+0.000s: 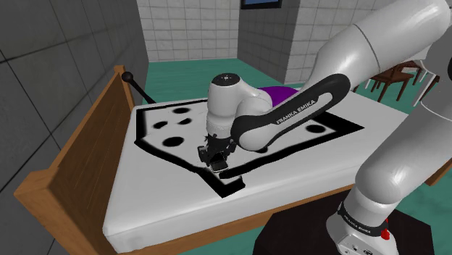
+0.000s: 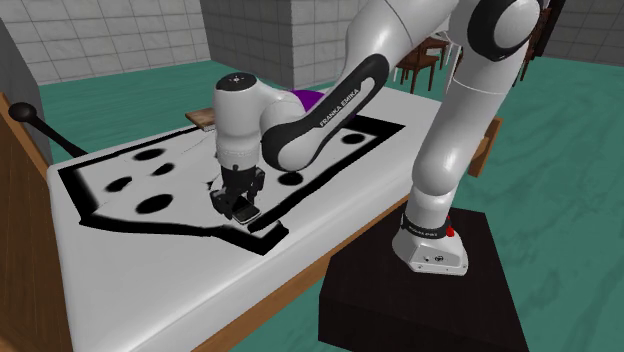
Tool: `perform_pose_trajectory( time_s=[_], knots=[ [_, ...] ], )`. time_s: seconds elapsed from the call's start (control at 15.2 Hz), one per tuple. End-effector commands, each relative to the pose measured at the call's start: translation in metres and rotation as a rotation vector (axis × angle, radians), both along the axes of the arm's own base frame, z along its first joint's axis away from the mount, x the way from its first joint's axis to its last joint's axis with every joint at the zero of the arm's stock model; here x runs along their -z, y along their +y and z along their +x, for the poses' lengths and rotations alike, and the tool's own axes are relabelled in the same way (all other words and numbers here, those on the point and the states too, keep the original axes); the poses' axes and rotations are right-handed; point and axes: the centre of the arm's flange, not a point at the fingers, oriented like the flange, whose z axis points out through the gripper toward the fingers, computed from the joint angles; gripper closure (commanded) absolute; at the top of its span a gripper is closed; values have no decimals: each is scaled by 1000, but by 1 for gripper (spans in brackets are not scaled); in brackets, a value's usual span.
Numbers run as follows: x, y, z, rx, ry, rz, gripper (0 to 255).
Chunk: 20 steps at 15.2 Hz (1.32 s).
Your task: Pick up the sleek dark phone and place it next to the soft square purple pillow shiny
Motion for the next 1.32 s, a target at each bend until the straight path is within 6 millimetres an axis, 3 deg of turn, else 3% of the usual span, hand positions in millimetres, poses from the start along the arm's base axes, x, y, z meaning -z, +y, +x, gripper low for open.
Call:
perform_pose_trajectory(
  time_s=[0.0, 1.25],
  knots=[
    [-11, -1, 0, 0, 0, 0, 255],
    [-111, -1, 0, 0, 0, 0, 255]
  ],
)
